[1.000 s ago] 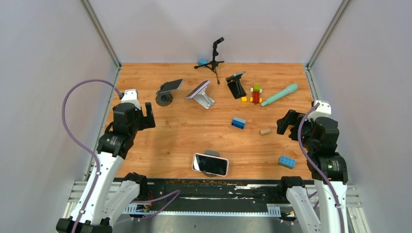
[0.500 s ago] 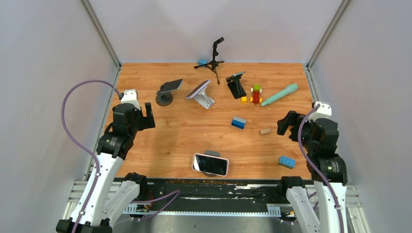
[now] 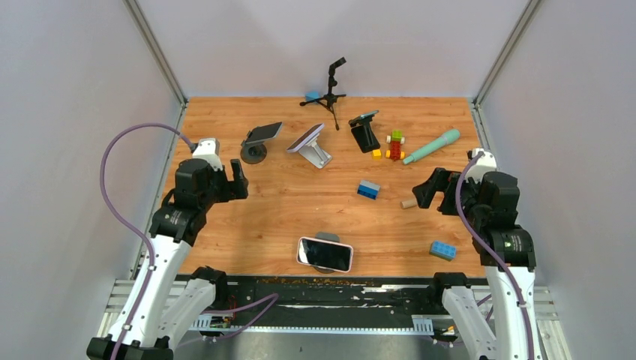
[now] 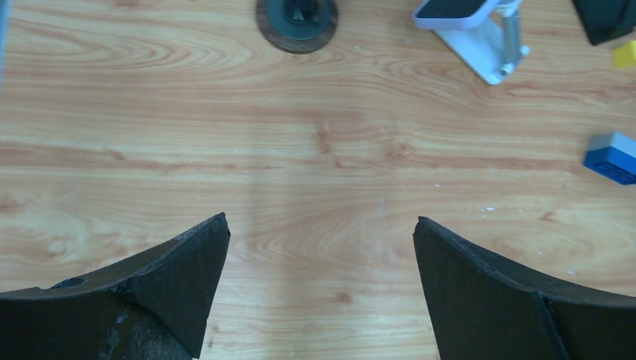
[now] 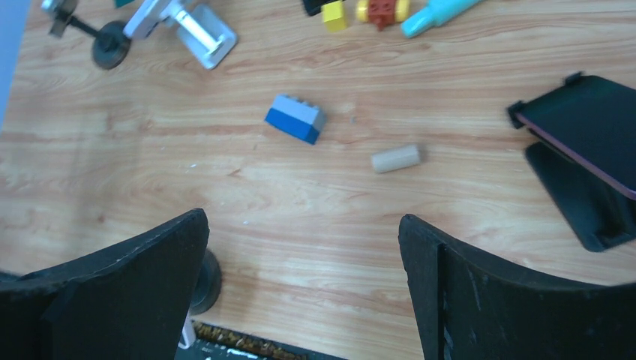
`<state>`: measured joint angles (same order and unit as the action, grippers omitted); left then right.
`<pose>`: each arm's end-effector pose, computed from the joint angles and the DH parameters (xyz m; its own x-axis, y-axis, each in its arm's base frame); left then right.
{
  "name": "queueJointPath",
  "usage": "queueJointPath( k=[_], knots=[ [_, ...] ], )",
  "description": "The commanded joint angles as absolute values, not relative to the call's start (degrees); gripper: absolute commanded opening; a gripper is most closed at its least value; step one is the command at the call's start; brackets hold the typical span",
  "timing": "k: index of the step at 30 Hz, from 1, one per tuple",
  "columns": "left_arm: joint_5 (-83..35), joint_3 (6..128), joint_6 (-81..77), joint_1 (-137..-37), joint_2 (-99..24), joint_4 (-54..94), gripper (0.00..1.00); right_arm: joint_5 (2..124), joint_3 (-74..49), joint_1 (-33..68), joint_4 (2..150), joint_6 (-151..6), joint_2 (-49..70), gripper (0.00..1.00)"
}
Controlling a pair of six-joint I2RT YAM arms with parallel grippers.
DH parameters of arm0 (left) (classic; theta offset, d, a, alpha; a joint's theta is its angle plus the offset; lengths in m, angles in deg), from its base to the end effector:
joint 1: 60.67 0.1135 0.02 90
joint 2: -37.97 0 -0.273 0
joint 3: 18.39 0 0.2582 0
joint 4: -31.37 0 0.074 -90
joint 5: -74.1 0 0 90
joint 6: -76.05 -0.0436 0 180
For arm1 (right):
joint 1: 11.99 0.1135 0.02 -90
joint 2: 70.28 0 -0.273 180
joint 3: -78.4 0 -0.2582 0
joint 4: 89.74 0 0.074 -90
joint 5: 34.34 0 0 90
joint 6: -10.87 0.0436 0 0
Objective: Remove the phone from the phone stand
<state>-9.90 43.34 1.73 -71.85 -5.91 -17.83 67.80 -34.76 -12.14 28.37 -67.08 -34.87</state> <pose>0.1669 -0.0283 0.3208 -0.5198 -0.1712 -0.8369 -0.0366 0.9833 -0.1784 0.1184 0.0089 0.3472 -0.5331 0.2055 -0.8207 -0.0689 0.9563 0.2842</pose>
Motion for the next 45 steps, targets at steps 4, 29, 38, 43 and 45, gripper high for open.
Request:
queueJointPath(
  k=[4, 29, 38, 43, 45],
  knots=[
    [-22.9, 42.6, 8.8, -72.0, -4.3, -13.2, 1.00, 81.7, -33.3, -12.2, 30.0, -64.3, -32.7, 1.00],
    [-26.5, 34.3, 18.9, -71.8, -2.7, -12.5, 1.00, 78.9, -39.9, -12.2, 32.6, -59.6, -32.0, 1.00],
    [-27.0, 31.7, 23.1, -72.2, 5.5, -15.0, 1.00, 87.3, -44.9, -12.2, 36.3, -59.0, -32.7, 1.00],
    [-26.2, 28.7, 28.3, -75.0, 9.7, -16.2, 0.99, 89.0, -46.6, -12.2, 39.1, -57.5, -32.3, 1.00],
    [-24.8, 26.7, 31.7, -76.9, 12.1, -15.5, 0.99, 89.9, -46.7, -12.2, 39.3, -57.5, -31.3, 1.00]
  ],
)
